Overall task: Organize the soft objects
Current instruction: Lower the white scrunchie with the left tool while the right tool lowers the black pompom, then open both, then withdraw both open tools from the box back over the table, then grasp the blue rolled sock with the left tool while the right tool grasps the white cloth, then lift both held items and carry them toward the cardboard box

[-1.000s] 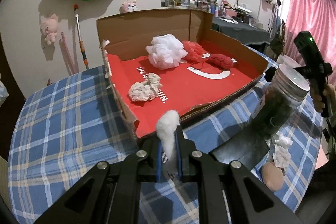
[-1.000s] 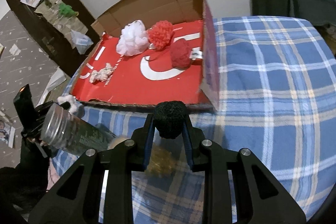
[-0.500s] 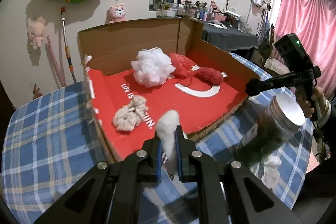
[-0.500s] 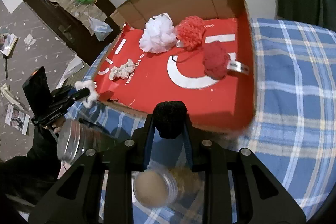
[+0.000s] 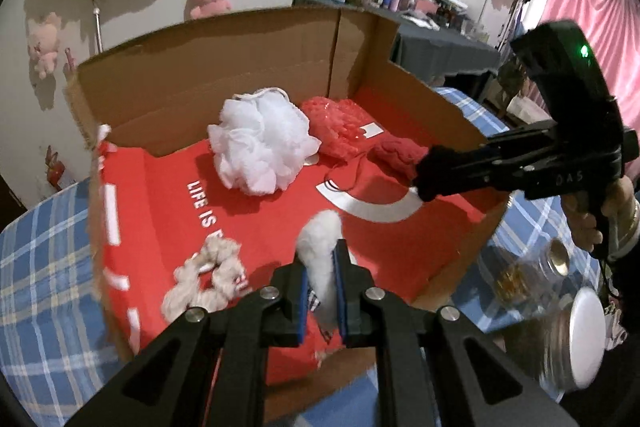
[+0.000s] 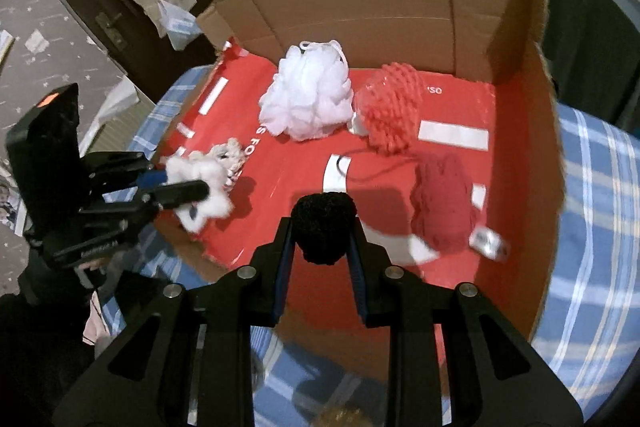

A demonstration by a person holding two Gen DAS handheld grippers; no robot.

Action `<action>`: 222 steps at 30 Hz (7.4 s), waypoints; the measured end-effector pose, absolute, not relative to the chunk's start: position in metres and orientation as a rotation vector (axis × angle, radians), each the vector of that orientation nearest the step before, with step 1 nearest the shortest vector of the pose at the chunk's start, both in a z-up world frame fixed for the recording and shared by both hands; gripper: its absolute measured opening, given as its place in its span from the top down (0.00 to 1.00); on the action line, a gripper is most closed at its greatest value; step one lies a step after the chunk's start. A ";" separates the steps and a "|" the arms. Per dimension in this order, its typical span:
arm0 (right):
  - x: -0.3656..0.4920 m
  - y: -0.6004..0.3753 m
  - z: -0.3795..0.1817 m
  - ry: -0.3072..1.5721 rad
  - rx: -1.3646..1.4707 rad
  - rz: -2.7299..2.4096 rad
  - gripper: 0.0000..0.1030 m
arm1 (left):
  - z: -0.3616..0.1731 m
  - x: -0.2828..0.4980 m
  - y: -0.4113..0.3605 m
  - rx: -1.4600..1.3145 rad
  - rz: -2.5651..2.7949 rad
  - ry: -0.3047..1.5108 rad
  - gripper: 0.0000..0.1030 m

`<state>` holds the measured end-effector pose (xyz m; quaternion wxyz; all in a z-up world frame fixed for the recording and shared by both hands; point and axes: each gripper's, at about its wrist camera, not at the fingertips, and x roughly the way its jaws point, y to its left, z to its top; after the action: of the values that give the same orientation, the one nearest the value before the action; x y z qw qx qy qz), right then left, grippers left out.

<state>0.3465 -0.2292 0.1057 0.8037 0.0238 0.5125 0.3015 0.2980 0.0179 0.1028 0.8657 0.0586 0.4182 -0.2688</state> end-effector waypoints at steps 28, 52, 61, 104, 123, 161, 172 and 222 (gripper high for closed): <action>0.401 -0.189 0.072 1.222 -0.138 0.507 0.75 | 0.066 0.375 -0.013 0.114 -0.467 1.063 0.69; 0.374 -0.204 0.112 1.106 -0.162 0.440 0.33 | 0.098 0.352 0.007 0.097 -0.428 0.986 0.34; 0.312 -0.206 0.171 0.954 -0.135 0.401 0.27 | 0.148 0.291 0.017 0.054 -0.398 0.844 0.11; 0.005 -0.236 0.143 0.367 -0.068 0.218 0.22 | 0.144 0.011 0.012 -0.060 -0.122 0.341 0.00; 0.048 -0.241 0.069 0.627 0.069 0.275 0.22 | 0.065 0.034 0.022 -0.039 -0.101 0.602 0.00; 0.101 -0.226 0.041 0.814 0.111 0.431 0.55 | 0.034 0.075 0.025 0.103 -0.187 0.777 0.36; 0.096 -0.228 0.040 0.802 0.131 0.471 0.82 | 0.029 0.076 0.016 0.026 -0.360 0.795 0.85; 0.078 -0.250 0.080 0.700 0.088 0.389 0.83 | 0.081 0.070 0.011 -0.004 -0.357 0.687 0.86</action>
<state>0.0784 -0.2497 0.0805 0.9200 0.0429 0.3406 0.1892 0.0697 0.0109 0.0805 0.9261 -0.0020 0.3349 -0.1739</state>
